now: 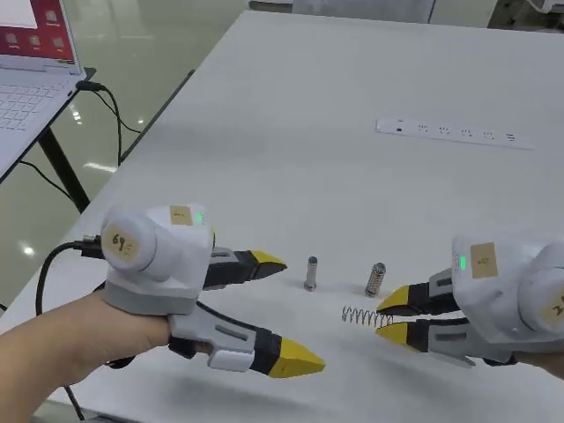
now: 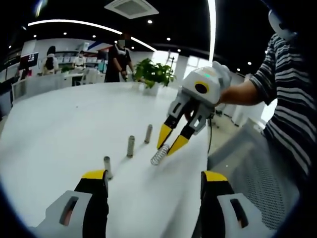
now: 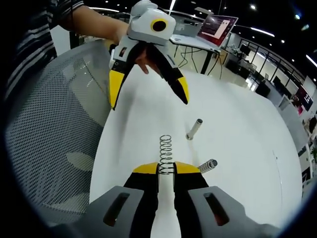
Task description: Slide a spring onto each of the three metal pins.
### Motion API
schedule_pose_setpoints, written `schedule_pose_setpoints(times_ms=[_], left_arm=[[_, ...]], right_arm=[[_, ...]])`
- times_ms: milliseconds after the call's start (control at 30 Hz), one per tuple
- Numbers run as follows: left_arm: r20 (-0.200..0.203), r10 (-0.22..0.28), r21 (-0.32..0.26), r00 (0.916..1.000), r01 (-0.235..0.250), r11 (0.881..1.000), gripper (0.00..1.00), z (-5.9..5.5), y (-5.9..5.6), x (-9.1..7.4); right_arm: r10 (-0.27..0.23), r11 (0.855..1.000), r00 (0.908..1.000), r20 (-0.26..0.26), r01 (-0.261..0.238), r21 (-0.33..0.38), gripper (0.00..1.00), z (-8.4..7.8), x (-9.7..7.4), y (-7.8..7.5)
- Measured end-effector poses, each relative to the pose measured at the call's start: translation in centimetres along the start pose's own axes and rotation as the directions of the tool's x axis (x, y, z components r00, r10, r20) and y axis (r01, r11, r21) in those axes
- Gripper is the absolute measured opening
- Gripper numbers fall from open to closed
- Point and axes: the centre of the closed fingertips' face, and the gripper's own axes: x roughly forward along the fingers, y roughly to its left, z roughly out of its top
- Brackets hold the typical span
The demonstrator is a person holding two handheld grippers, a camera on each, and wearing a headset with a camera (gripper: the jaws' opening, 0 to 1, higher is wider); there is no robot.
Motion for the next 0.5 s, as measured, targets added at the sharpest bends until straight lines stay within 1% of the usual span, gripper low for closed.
schedule_pose_setpoints(times_ms=[67, 100, 200, 333, 500], left_arm=[[0.003, -0.025, -0.002, 0.9997, 0.025, 1.0, 0.66, 0.2, -0.5, 0.6], [0.019, -0.051, -0.011, 0.9985, 0.051, 0.999, 0.63, 0.5, -0.9, 1.0], [0.027, -0.051, -0.004, 0.9983, 0.051, 0.999, 0.59, 0.8, -1.0, 1.6], [0.009, -0.064, 0.006, 0.9979, 0.064, 0.998, 0.51, 0.5, -1.0, 2.4], [-0.004, -0.073, 0.017, 0.9973, 0.073, 0.997, 0.46, 0.3, -1.1, 2.9]], right_arm=[[0.0, 1.0, 1.0, 0.006, 0.0, -0.003, 0.08, 0.3, -0.2, 0.0], [0.001, 1.0, 1.0, 0.009, -0.001, -0.004, 0.08, 0.4, -0.3, 0.1], [0.002, 1.0, 0.9999, 0.014, -0.002, -0.009, 0.08, 0.6, -0.5, 0.1], [-0.001, 1.0, 0.9999, 0.016, 0.002, -0.01, 0.08, 0.7, -0.5, 0.0], [0.005, 1.0, 0.9999, 0.016, -0.005, -0.015, 0.08, 0.7, -0.6, 0.2]])
